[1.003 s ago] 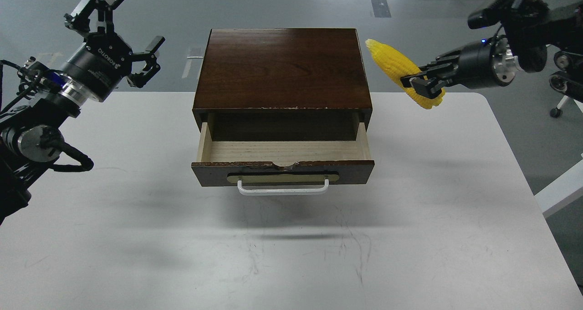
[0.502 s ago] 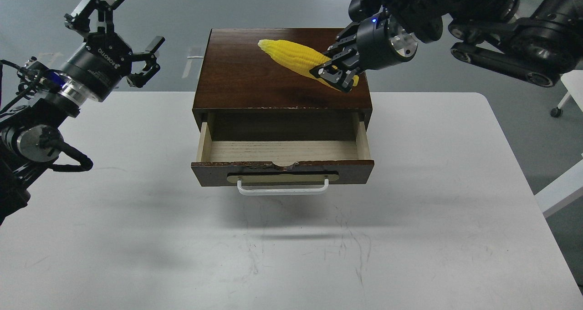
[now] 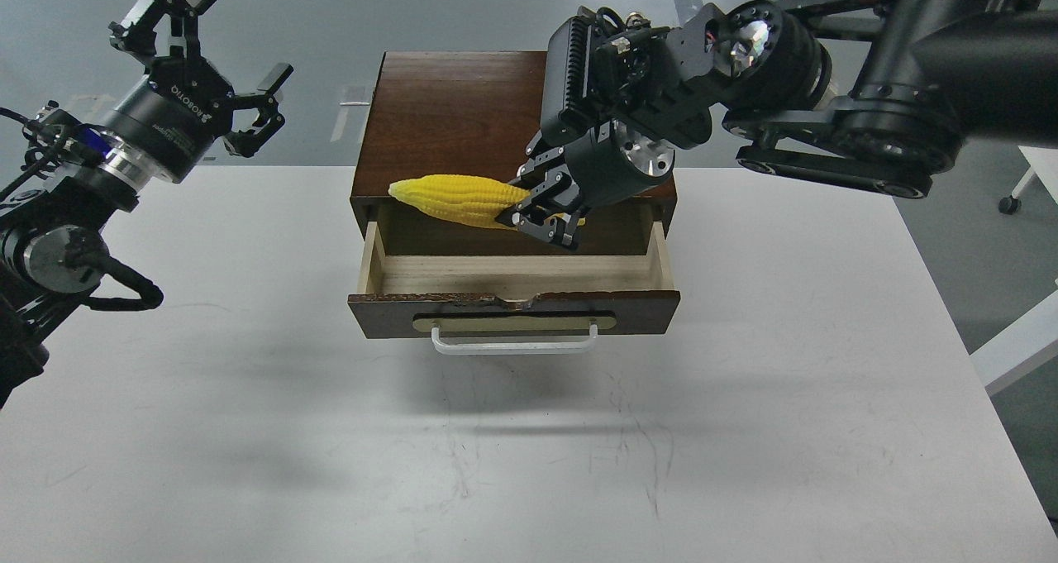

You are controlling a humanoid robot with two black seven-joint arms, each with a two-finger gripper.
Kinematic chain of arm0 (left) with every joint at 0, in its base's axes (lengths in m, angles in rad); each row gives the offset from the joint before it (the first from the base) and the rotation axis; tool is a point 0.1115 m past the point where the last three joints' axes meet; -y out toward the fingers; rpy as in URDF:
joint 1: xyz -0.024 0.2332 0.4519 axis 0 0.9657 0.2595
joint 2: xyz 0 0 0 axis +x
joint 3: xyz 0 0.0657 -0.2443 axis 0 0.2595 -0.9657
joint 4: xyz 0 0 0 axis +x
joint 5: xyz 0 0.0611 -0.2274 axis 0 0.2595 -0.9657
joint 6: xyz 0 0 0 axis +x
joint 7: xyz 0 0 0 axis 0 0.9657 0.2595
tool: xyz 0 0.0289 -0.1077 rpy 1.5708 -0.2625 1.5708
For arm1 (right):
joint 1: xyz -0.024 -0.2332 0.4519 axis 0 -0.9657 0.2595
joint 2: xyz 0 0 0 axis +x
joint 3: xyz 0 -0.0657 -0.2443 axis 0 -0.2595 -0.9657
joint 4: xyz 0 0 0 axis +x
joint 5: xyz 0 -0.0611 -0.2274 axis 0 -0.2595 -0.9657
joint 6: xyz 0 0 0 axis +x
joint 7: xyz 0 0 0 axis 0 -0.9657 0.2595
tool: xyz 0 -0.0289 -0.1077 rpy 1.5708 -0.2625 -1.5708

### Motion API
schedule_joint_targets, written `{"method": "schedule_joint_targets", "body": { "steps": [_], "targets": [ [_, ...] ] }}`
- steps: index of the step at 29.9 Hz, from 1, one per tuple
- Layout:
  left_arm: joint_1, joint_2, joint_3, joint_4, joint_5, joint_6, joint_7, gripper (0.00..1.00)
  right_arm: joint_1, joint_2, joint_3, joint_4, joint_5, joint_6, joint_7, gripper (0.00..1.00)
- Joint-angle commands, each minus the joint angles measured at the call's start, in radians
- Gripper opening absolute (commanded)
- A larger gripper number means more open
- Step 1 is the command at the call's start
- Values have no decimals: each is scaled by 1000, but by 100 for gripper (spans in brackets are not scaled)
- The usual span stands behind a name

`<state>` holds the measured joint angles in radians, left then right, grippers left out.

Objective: Put corn in drawer with both arms
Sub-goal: 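Lower the corn into the open drawer with the right gripper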

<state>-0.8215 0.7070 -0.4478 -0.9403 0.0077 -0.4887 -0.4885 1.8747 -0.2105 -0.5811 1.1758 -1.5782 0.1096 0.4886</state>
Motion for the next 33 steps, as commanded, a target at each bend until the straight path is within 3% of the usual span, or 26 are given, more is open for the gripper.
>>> {"method": "schedule_joint_targets", "body": {
  "steps": [1, 5, 33],
  "targets": [
    [-1, 2, 1, -2, 0, 0, 0, 98, 0, 0, -29, 8, -11, -22, 0, 1],
    [-1, 12, 0, -3, 1, 0, 0, 98, -8, 3, -62, 7, -14, -60, 0, 1],
    [1, 22, -9, -3, 0, 0, 0, 98, -78, 65, -117, -47, -14, -64, 0, 7]
  ]
}}
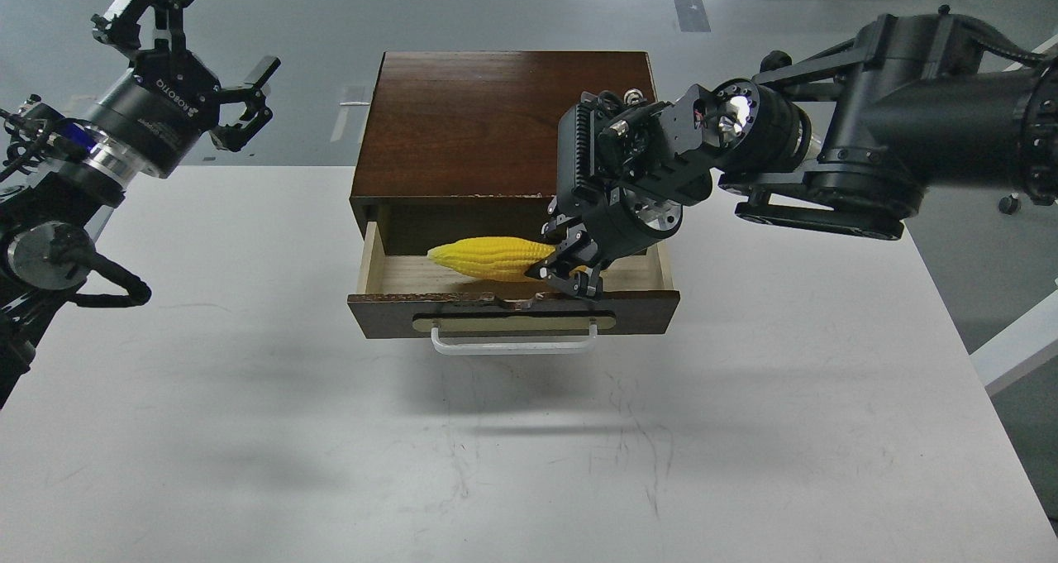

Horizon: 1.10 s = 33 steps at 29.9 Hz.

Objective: Put corn in drawer with both arms
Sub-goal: 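Lower the corn into the open drawer with the right gripper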

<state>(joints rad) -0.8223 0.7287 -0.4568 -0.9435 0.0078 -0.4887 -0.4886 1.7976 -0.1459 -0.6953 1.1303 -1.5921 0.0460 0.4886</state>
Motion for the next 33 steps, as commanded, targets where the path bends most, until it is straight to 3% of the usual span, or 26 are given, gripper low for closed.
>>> {"method": "schedule_joint_targets", "body": {
  "steps": [1, 9, 11, 15, 31, 33],
  "targets": [
    [2, 0, 0, 0, 0, 0, 0, 98, -1, 0, -3, -1, 0, 0, 0, 8],
    [2, 0, 0, 0, 0, 0, 0, 99, -3, 0, -4, -3, 0, 0, 0, 21],
    [2, 0, 0, 0, 0, 0, 0, 98, -3, -1, -4, -3, 0, 0, 0, 32],
    [2, 1, -2, 0, 0, 0, 0, 99, -4, -1, -4, -3, 1, 0, 0, 41],
    [2, 3, 0, 0, 0, 0, 0, 98, -3, -7, -4, -1, 9, 0, 0, 44],
    [2, 5, 0, 0, 0, 0, 0, 98, -3, -7, -4, -1, 11, 0, 0, 52]
  ]
}}
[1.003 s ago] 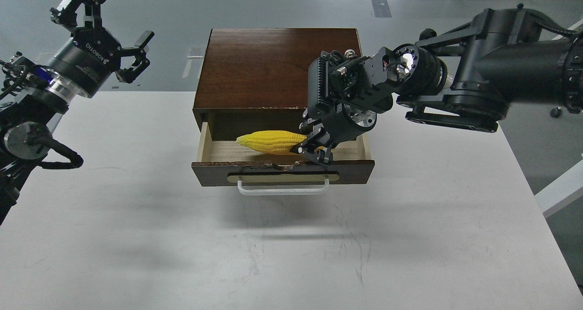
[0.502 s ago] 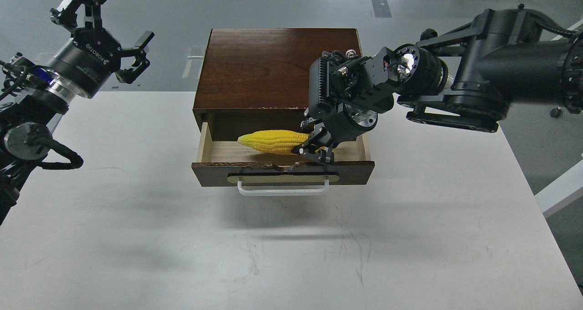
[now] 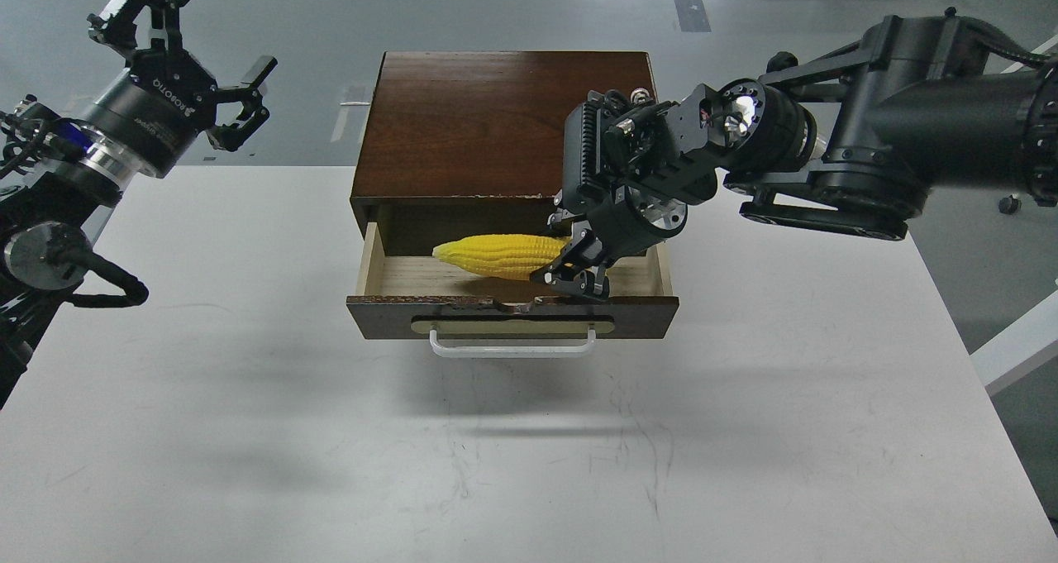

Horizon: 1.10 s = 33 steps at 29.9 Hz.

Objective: Put corn in drawer with both arms
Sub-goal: 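Lower the corn into the open drawer with the right gripper, then open the right gripper and withdraw it upward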

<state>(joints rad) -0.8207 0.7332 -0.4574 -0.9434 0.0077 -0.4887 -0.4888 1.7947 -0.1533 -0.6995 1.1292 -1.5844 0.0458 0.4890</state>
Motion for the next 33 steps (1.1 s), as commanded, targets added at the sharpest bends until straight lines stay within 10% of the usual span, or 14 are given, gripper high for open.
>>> {"method": "schedule_joint_targets", "body": {
  "steps": [1, 33],
  "targets": [
    [0, 0, 0, 0, 0, 0, 0, 98, 0, 0, 0, 0, 3, 0, 0, 54],
    [-5, -3, -1, 0, 0, 0, 0, 98, 150, -113, 40, 92, 208, 3, 0, 61]
  ]
}}
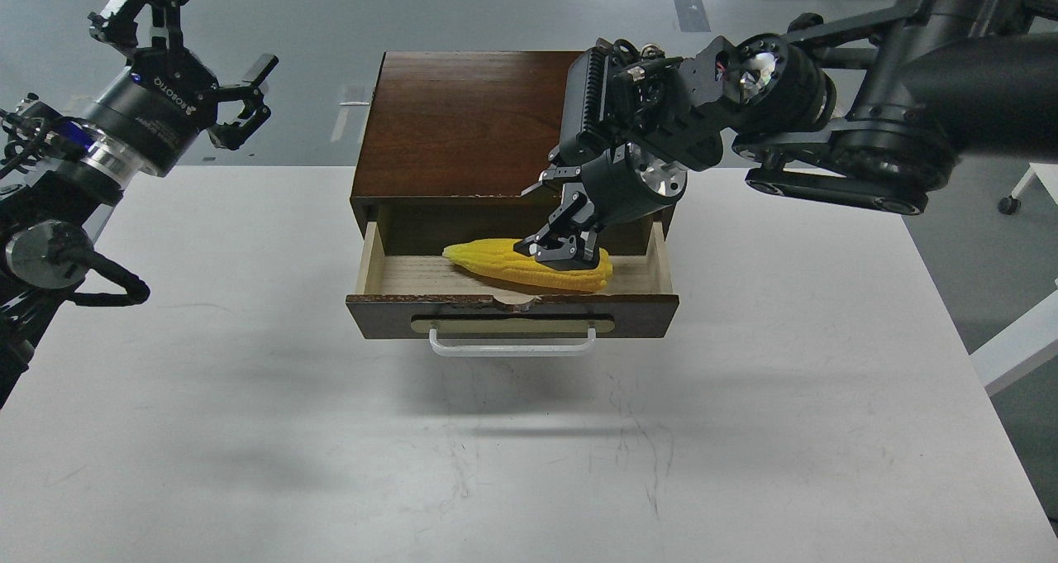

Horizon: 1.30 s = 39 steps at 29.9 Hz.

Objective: Put corn in drawer with both arms
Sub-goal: 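Open the right gripper and withdraw it upward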

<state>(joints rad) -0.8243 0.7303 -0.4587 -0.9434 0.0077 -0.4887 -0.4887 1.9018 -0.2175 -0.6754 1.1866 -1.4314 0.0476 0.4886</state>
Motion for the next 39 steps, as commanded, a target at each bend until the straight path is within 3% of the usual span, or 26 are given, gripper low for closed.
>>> {"method": "schedule_joint_targets", "body": {
  "steps": [1, 7, 8, 12, 16, 20, 27, 32, 39],
  "targets": [
    [-1, 0, 0, 0, 0, 0, 0, 99, 49, -62, 23, 36, 69, 1, 0, 62],
    [-1, 0, 0, 0, 0, 0, 0, 98, 65, -201, 134, 37, 255, 8, 0, 67],
    [-1, 0, 0, 0, 0, 0, 0, 98, 63, -241, 157, 36, 320, 8, 0, 72],
    [-1, -2, 0, 0, 0, 0, 0, 99, 36, -347, 210, 37, 491, 9, 0, 77],
    [-1, -3, 0, 0, 0, 0, 0, 98, -90, -460, 312, 39, 676, -2, 0, 77],
    [-1, -5, 0, 0, 0, 0, 0, 98, -335, -591, 514, 34, 871, -3, 0, 81],
    [-1, -9, 0, 0, 0, 0, 0, 98, -627, -638, 717, -1, 1091, -9, 0, 81],
    [-1, -9, 0, 0, 0, 0, 0, 99, -774, -628, 772, -76, 1388, -9, 0, 81],
    [5, -12, 0, 0, 0, 0, 0, 99, -906, -568, 772, -137, 1596, -8, 0, 95]
  ]
}}
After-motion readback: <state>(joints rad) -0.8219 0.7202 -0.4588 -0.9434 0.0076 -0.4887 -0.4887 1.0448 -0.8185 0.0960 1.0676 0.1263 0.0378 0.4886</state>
